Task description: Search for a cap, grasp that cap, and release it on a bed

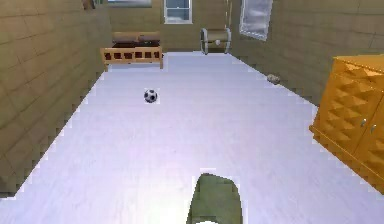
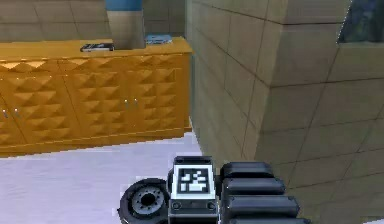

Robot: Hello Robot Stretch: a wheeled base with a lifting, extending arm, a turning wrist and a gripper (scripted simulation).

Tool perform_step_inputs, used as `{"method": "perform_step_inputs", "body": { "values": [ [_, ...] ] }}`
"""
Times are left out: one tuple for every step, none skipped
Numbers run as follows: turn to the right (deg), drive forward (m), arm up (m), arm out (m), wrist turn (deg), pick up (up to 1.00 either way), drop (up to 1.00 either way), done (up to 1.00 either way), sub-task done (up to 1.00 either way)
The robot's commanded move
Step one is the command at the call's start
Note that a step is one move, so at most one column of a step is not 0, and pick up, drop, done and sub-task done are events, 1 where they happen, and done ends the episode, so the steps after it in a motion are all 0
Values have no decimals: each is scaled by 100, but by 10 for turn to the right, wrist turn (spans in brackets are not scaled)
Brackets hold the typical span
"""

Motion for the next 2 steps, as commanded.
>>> {"method": "perform_step_inputs", "body": {
  "values": [
    [0, 100, 0, 0, 0, 0, 0, 0, 0],
    [0, 100, 0, 0, 0, 0, 0, 0, 0]
  ]
}}
